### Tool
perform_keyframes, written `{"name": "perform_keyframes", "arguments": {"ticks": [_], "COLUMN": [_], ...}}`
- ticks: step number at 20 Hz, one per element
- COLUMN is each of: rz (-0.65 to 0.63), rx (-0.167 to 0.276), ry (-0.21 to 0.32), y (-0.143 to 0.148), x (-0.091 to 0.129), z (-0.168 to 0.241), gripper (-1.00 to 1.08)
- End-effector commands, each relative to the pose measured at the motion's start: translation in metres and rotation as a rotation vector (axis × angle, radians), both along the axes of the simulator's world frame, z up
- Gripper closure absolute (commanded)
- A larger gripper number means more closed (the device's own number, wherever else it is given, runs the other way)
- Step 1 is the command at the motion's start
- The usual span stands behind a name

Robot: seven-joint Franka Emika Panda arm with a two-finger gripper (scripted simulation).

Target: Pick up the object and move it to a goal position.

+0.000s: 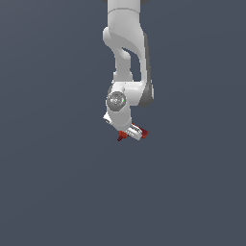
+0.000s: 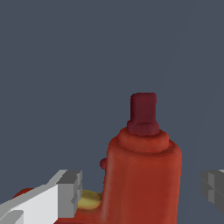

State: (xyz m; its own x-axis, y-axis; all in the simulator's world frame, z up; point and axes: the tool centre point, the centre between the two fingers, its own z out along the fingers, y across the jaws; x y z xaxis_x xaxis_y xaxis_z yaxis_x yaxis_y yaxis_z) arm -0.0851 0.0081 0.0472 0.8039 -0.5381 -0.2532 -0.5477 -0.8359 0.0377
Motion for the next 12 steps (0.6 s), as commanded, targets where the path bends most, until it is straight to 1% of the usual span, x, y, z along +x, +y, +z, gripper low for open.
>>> {"name": "perform_keyframes", "arguments": {"ticks": [1,7,8,12], "rz": [-0.002,-0.004,-0.004,-0.004], "rx": [0.0,-0.001,-0.001,-0.001], "ry": [0.002,0.003,0.003,0.003], "y": [0.001,0.002,0.002,0.002], "x": [-0.003,-0.007,-0.007,-0.007], "z": [-0.009,-0.022,-0.022,-0.022], "gripper": [-1.0,-1.0,1.08,1.08]}}
